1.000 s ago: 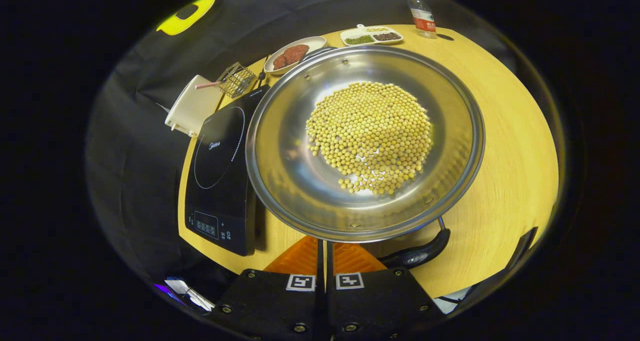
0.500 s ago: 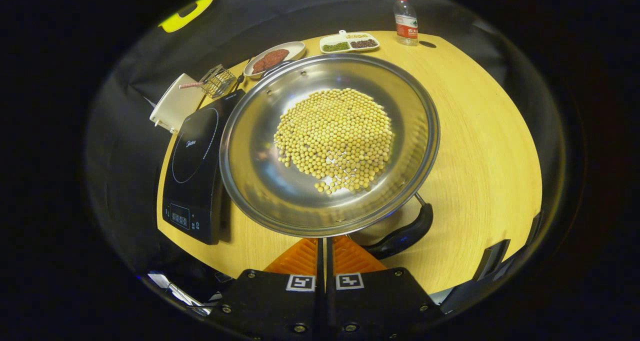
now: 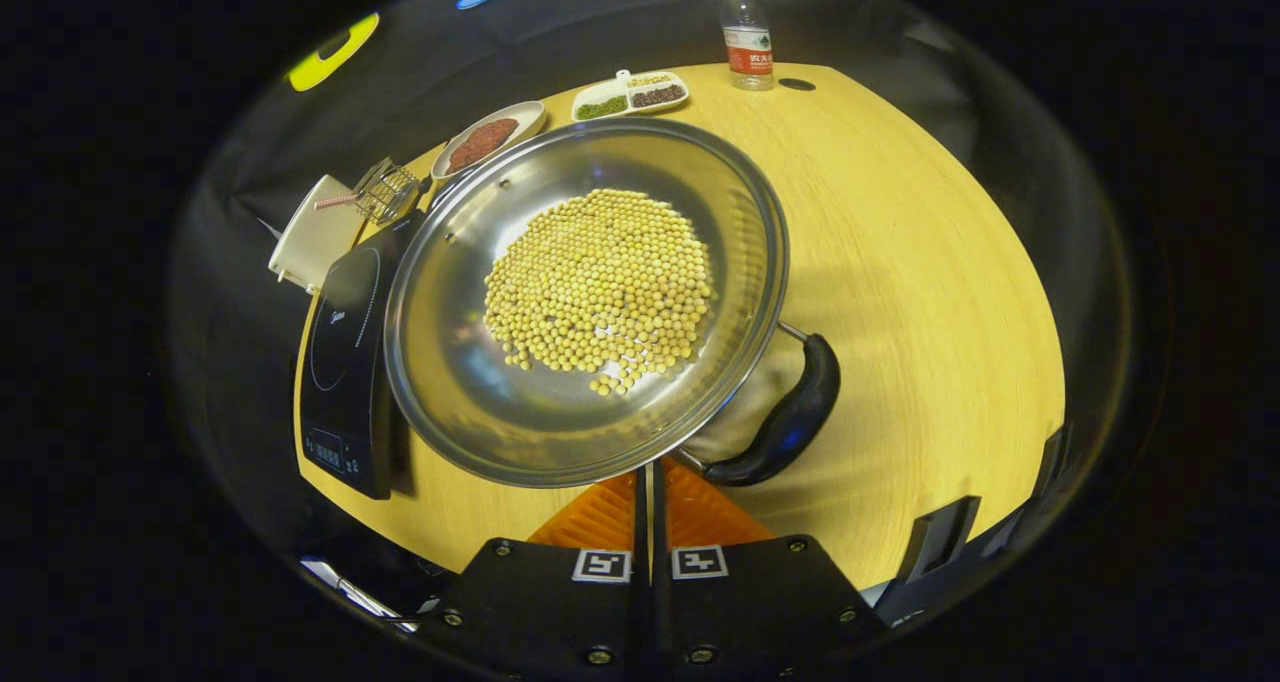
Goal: First push the handle of the pot to place it horizontally, then grasp the pot with both hands and set it on the induction cooktop.
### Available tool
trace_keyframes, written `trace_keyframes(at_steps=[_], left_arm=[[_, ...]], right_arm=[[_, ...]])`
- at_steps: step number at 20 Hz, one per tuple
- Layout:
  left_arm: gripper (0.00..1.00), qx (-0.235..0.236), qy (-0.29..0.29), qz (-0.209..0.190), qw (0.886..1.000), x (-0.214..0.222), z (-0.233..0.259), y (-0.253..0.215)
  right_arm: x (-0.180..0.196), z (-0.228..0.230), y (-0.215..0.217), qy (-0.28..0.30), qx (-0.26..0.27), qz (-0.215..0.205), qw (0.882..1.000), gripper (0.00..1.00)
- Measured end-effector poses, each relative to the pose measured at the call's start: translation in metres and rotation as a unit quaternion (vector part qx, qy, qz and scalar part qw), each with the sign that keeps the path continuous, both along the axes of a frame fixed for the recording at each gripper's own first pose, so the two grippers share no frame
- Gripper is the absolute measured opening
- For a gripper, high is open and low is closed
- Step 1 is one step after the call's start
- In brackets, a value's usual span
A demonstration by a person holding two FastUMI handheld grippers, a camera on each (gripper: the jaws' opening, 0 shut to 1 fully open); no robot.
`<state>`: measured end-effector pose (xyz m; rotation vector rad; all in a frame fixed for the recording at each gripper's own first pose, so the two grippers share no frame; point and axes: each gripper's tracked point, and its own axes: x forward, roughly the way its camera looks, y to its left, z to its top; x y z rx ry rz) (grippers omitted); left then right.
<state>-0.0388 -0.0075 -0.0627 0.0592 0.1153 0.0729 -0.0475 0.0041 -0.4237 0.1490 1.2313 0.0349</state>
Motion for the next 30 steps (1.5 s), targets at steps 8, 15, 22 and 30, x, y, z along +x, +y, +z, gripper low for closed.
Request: trace_keyframes(at_steps=[8,15,22,30], left_arm=[[0.97,0.023,0.015,0.012,1.000,0.005,-0.011,-0.031],[0.93,0.026,0.031,0.017,0.999,0.009,-0.033,-0.060],[0.92,0.024,0.061,-0.001,0.998,0.020,-0.061,-0.070],[0.93,0.015,0.097,-0.028,0.995,0.042,-0.095,-0.060]], right_arm=[[0.028,-0.002,-0.047,-0.003,-0.002,-0.001,1.000,0.01],[0.058,-0.001,-0.082,-0.019,-0.021,0.019,0.999,0.01],[0.078,-0.003,-0.097,-0.021,-0.032,0.026,0.999,0.01],[0.100,-0.005,-0.107,-0.028,-0.049,0.011,0.998,0.01]])
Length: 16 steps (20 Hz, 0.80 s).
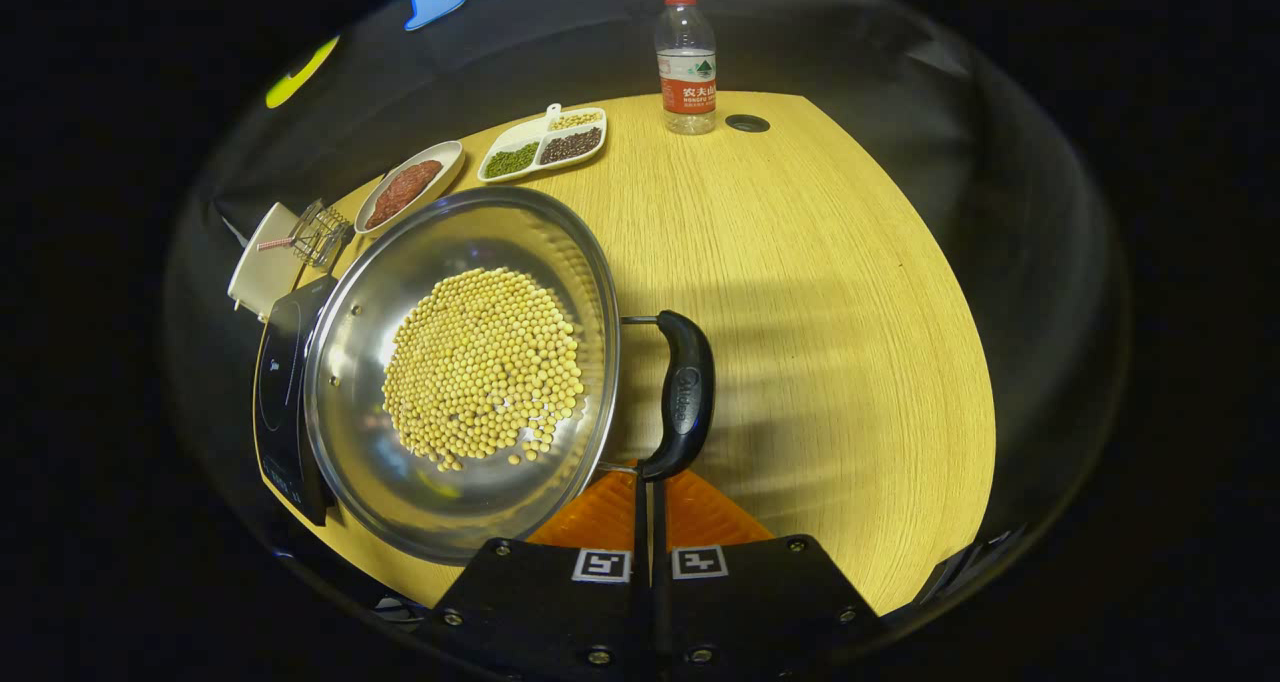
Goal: First push the handle of the pot to place it horizontally, then grasp the pot with both hands and set it on the induction cooktop.
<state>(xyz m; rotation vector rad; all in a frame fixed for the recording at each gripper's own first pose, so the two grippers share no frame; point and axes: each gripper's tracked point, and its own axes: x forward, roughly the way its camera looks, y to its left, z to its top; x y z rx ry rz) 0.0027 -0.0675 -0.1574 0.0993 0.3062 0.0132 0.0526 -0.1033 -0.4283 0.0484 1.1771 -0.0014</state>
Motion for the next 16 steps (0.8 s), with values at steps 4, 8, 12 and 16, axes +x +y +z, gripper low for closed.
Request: trace_keyframes(at_steps=[4,8,12,16], left_arm=[[0.93,-0.005,0.025,-0.011,1.000,0.011,-0.023,0.010],[0.93,-0.011,0.063,-0.021,0.998,0.022,-0.054,0.020],[0.93,-0.013,0.105,-0.027,0.994,0.034,-0.092,0.028],[0.93,-0.027,0.146,-0.036,0.988,0.051,-0.133,0.033]], right_arm=[[0.001,0.002,0.000,-0.003,-0.010,-0.003,1.000,0.01],[-0.006,0.018,-0.009,-0.022,-0.030,0.001,0.999,0.06],[-0.019,0.044,-0.011,-0.064,-0.043,0.020,0.997,0.84],[-0.020,0.075,0.004,-0.129,-0.018,0.008,0.991,0.98]])
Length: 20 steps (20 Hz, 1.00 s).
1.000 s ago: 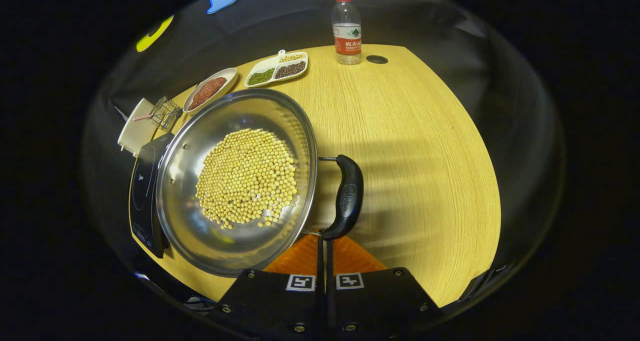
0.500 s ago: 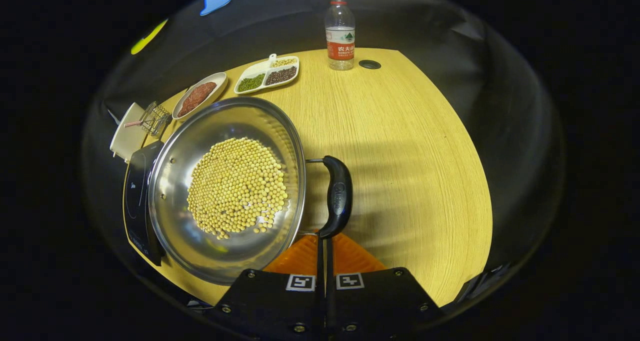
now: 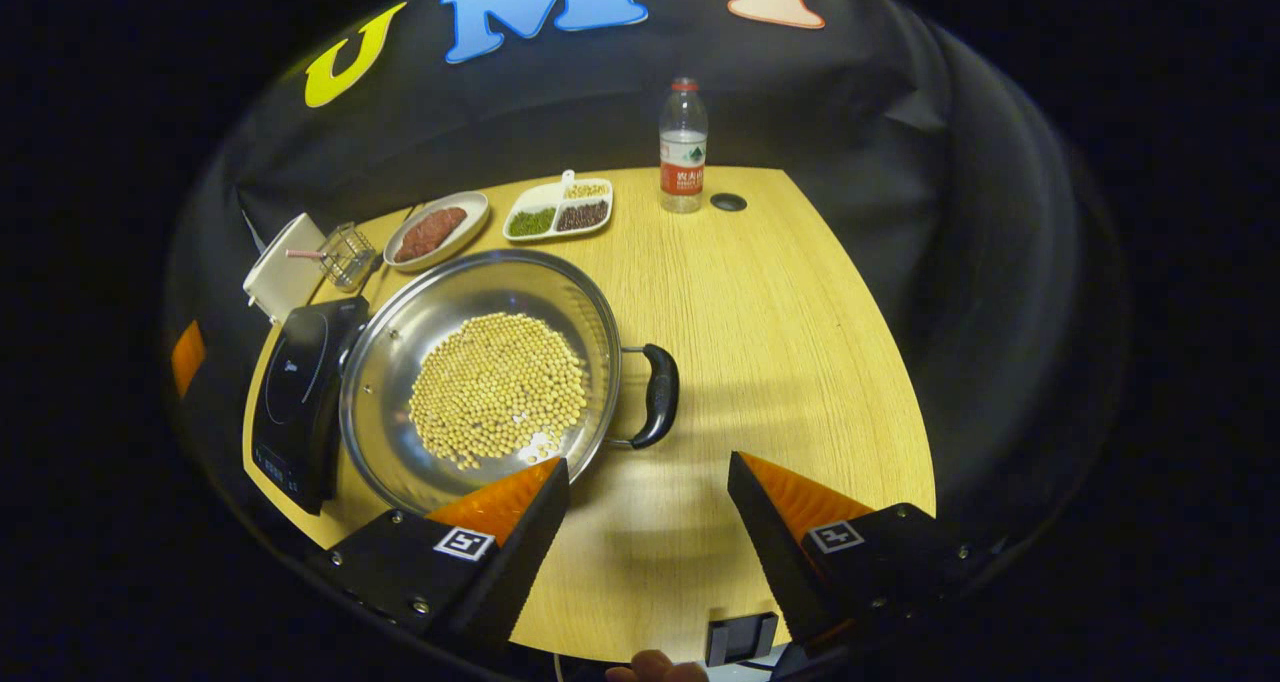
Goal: First push the handle of the pot to place it horizontally, then grasp the pot with both hands and set it on the induction cooktop.
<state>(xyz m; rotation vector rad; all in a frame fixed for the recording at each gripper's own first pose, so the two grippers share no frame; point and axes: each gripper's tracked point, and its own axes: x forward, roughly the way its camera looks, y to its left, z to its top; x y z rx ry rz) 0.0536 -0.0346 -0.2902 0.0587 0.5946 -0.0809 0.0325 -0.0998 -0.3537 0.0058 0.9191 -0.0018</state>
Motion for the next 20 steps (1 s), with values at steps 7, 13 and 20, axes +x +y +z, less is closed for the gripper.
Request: trace_keyframes(at_steps=[7,13,20], left_arm=[[0.99,0.033,0.056,-0.025,0.998,0.042,-0.078,0.015],[0.96,0.036,0.108,-0.027,0.993,0.065,-0.141,0.023],[0.93,0.026,0.154,-0.017,0.988,0.083,-0.190,0.032]], right_arm=[[0.020,-0.003,0.006,-0.045,0.022,-0.033,0.998,0.98],[0.041,-0.031,0.000,-0.030,0.013,-0.059,0.998,0.98],[0.062,-0.068,-0.001,-0.005,0.000,-0.073,0.997,0.99]])
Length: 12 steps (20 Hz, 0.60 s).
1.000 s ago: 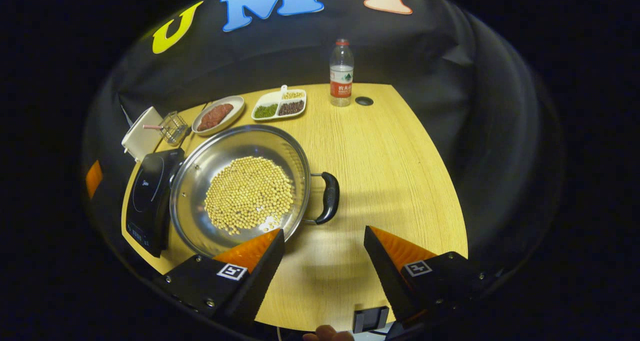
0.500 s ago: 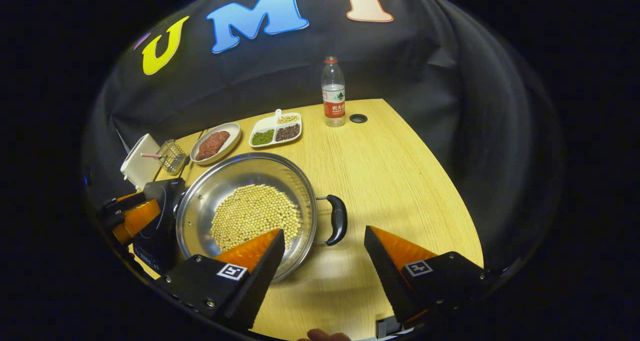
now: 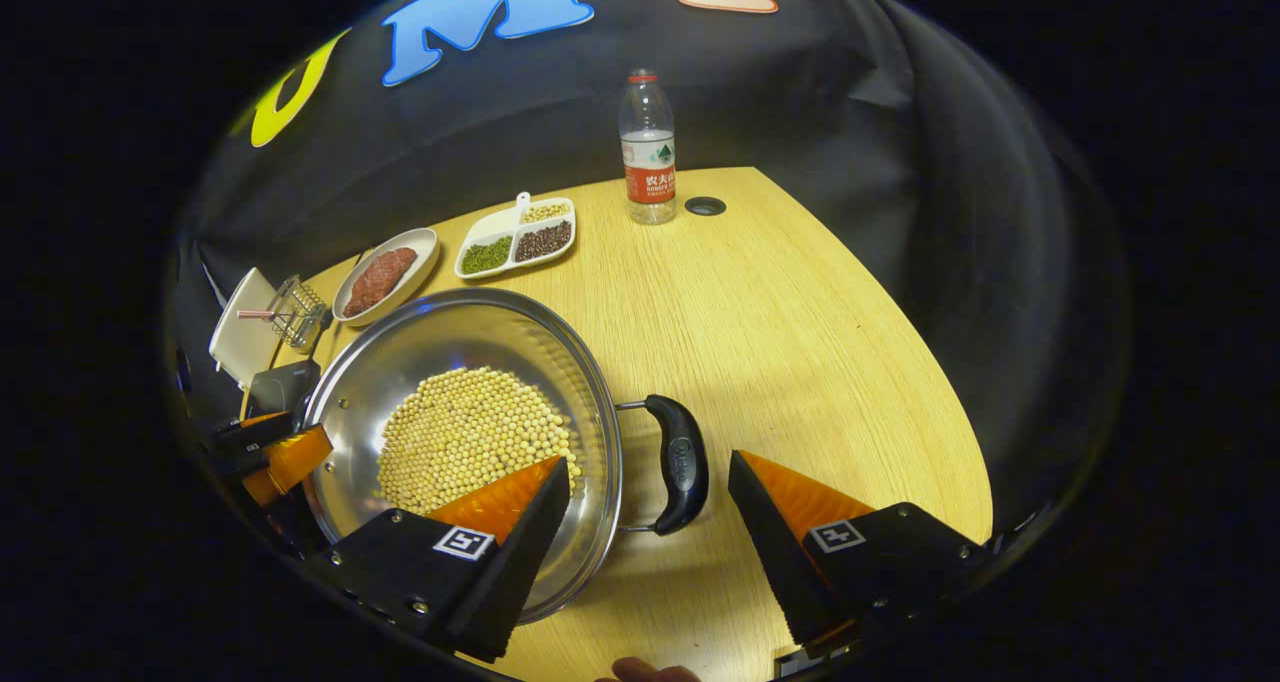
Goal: First push the handle of the pot to place it horizontally, then grasp the pot with both hands and set it on the induction cooktop.
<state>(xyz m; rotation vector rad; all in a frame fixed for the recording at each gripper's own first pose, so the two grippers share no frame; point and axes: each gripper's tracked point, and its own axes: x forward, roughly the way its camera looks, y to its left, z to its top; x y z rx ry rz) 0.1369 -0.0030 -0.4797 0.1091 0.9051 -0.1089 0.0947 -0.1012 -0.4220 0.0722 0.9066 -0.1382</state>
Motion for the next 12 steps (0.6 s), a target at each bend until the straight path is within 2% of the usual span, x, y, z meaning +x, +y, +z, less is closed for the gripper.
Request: trace_keyframes(at_steps=[1,2,4,5,6,7,8,9,10,12], left_arm=[[0.93,-0.001,0.004,-0.001,1.000,0.001,-0.004,0.000],[0.99,0.002,0.007,-0.002,1.000,0.003,-0.007,0.002],[0.96,-0.006,0.015,-0.005,1.000,0.003,-0.011,-0.001],[0.82,-0.011,0.018,-0.008,1.000,0.002,-0.012,-0.004],[0.80,-0.011,0.020,-0.011,1.000,0.003,-0.013,-0.005],[0.77,-0.005,0.020,-0.015,1.000,0.004,-0.013,-0.004],[0.75,-0.001,0.021,-0.017,1.000,0.005,-0.012,-0.004],[0.74,-0.003,0.023,-0.015,1.000,0.005,-0.011,-0.005],[0.74,-0.007,0.025,-0.013,1.000,0.005,-0.012,-0.005],[0.72,-0.008,0.029,-0.013,0.999,0.004,-0.012,-0.005]], right_arm=[[0.003,-0.003,0.000,0.000,-0.001,0.000,1.000,0.99],[0.007,-0.009,-0.001,0.003,-0.003,-0.001,1.000,0.99],[0.010,-0.016,0.001,0.012,0.008,-0.006,1.000,0.98],[0.012,-0.021,0.000,0.017,0.013,-0.012,1.000,0.92],[0.012,-0.026,0.000,0.028,0.017,-0.014,0.999,0.88],[0.010,-0.031,0.002,0.037,0.028,-0.015,0.999,0.78],[0.010,-0.036,0.002,0.041,0.032,-0.016,0.999,0.78],[0.009,-0.027,0.003,0.039,0.038,-0.020,0.998,0.66],[0.009,-0.030,0.002,0.038,0.044,-0.021,0.998,0.69],[0.010,-0.032,0.002,0.042,0.043,-0.016,0.998,0.65]])
